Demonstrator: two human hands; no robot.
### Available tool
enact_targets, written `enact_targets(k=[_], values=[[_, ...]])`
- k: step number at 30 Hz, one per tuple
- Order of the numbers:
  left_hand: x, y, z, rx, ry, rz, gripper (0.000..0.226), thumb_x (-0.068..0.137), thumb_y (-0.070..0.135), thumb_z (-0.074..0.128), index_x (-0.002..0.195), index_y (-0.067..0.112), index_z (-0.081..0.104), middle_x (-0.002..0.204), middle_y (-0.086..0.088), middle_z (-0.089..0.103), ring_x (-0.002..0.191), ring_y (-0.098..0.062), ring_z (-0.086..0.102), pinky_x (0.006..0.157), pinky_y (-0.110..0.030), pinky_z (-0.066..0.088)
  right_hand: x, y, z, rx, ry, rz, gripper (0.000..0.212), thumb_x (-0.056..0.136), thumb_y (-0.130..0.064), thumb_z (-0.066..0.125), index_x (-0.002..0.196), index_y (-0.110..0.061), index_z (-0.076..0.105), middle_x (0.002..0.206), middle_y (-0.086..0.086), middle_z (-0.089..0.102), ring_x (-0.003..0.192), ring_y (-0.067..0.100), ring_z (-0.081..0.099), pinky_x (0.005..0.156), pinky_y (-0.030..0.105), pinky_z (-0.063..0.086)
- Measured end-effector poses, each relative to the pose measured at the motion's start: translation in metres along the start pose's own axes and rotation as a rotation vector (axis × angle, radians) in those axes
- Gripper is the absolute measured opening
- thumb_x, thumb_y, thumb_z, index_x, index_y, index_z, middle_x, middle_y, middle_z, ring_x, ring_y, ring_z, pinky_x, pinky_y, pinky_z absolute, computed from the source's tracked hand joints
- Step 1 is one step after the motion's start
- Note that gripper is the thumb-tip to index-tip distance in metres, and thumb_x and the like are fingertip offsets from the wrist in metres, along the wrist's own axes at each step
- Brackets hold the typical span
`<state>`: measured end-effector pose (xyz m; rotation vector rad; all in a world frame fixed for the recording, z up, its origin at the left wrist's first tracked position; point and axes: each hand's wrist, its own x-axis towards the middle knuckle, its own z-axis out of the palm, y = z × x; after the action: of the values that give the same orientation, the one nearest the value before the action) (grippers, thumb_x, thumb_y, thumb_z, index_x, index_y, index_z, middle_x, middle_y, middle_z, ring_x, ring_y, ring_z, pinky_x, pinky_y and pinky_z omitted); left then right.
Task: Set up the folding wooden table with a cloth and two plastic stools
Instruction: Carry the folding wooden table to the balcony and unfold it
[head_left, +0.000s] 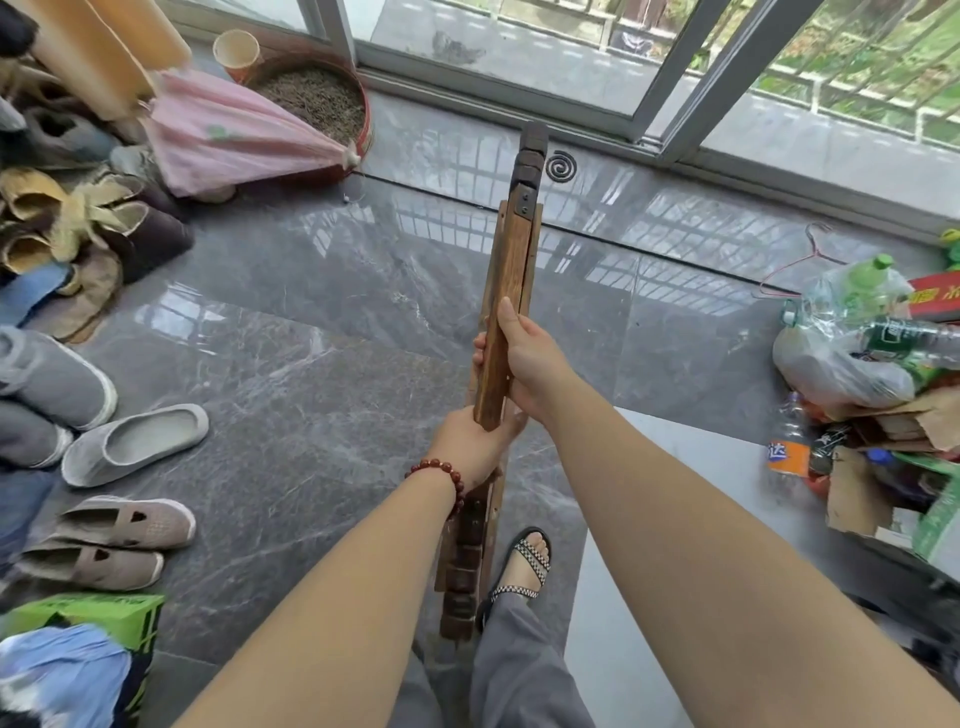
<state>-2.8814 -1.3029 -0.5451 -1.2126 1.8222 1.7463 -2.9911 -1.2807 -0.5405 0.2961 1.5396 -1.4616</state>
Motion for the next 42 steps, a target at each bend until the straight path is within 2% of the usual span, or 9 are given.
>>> enact_targets(k=[7,12,15,19,23,29,33,37,42], values=[[-0.02,-0.017,0.004,-0.135,0.142,0.075,0.031,0.08,0.044,0.069,0.088,0.016,0.058,0.072,0.002,0.065,0.069,-0.023,0.07,0.066,-0.04,0.057,-0.008,-0.002,0.001,-0.201,0.192,-0.064,0.037,0.096,-0.042,0.048,0.097,-0.008,0.063,0.08,-0.002,0.067,0.059,0.011,0.064,0.061,0.026,0.051],[-0.029,-0.025,0.002,-0.444,0.013,-0.047,0.011,0.081,0.029,0.072,0.084,0.019,0.07,0.085,-0.005,0.072,0.082,-0.022,0.067,0.088,-0.044,0.054,-0.027,0.023,-0.009,-0.193,0.272,-0.08,0.031,0.093,-0.032,0.057,0.112,-0.008,0.065,0.095,0.004,0.07,0.082,0.016,0.068,0.082,0.036,0.056],[-0.033,-0.025,-0.001,-0.455,-0.011,-0.061,0.003,0.084,0.022,0.069,0.08,0.021,0.069,0.077,0.003,0.071,0.076,-0.014,0.066,0.085,-0.033,0.054,-0.046,0.052,-0.019,-0.126,0.282,-0.034,0.034,0.088,-0.024,0.065,0.118,-0.006,0.064,0.109,0.011,0.069,0.101,0.025,0.066,0.094,0.042,0.053],[-0.043,-0.035,-0.006,-0.327,-0.01,0.012,0.005,0.084,0.018,0.07,0.089,0.02,0.068,0.088,-0.002,0.072,0.086,-0.017,0.068,0.085,-0.032,0.055,-0.078,0.086,-0.022,-0.032,0.285,-0.024,0.029,0.09,-0.011,0.062,0.118,-0.002,0.062,0.109,0.016,0.068,0.102,0.025,0.066,0.093,0.035,0.053],[-0.064,-0.054,-0.001,-0.21,0.046,0.148,0.021,0.086,0.015,0.067,0.105,0.024,0.066,0.088,0.008,0.07,0.079,-0.006,0.064,0.071,-0.015,0.051,-0.098,0.114,-0.021,0.076,0.294,-0.004,0.027,0.091,-0.01,0.06,0.114,0.003,0.063,0.108,0.02,0.068,0.1,0.027,0.067,0.092,0.034,0.053],[-0.087,-0.072,0.013,-0.169,0.05,0.138,0.04,0.099,0.033,0.041,0.139,0.033,0.041,0.129,-0.001,0.058,0.115,-0.017,0.056,0.101,-0.032,0.043,-0.123,0.143,-0.024,-0.057,0.22,-0.017,0.023,0.091,-0.017,0.061,0.109,-0.003,0.068,0.104,0.012,0.071,0.094,0.018,0.067,0.09,0.032,0.053],[-0.103,-0.078,0.022,-0.168,0.057,0.078,0.045,0.102,0.04,0.027,0.145,0.029,0.031,0.133,0.007,0.048,0.119,-0.01,0.046,0.096,-0.023,0.033,-0.143,0.162,-0.024,-0.17,0.242,-0.068,0.02,0.093,-0.025,0.058,0.105,-0.017,0.071,0.103,0.004,0.073,0.096,0.018,0.067,0.087,0.037,0.055],[-0.12,-0.09,0.034,-0.198,0.078,0.108,0.043,0.102,0.037,0.027,0.144,0.029,0.034,0.134,-0.002,0.052,0.106,-0.01,0.047,0.091,-0.022,0.036,-0.158,0.182,-0.024,-0.139,0.274,-0.115,0.029,0.097,-0.029,0.051,0.12,-0.02,0.066,0.112,0.002,0.07,0.102,0.016,0.065,0.092,0.039,0.053],[-0.132,-0.114,0.045,-0.216,0.027,0.14,0.044,0.102,0.039,0.025,0.145,0.04,0.026,0.139,0.003,0.048,0.111,-0.009,0.049,0.087,-0.019,0.04,-0.174,0.208,-0.029,-0.136,0.248,-0.138,0.034,0.101,-0.038,0.038,0.124,-0.034,0.061,0.115,-0.003,0.069,0.104,0.014,0.064,0.088,0.038,0.055]])
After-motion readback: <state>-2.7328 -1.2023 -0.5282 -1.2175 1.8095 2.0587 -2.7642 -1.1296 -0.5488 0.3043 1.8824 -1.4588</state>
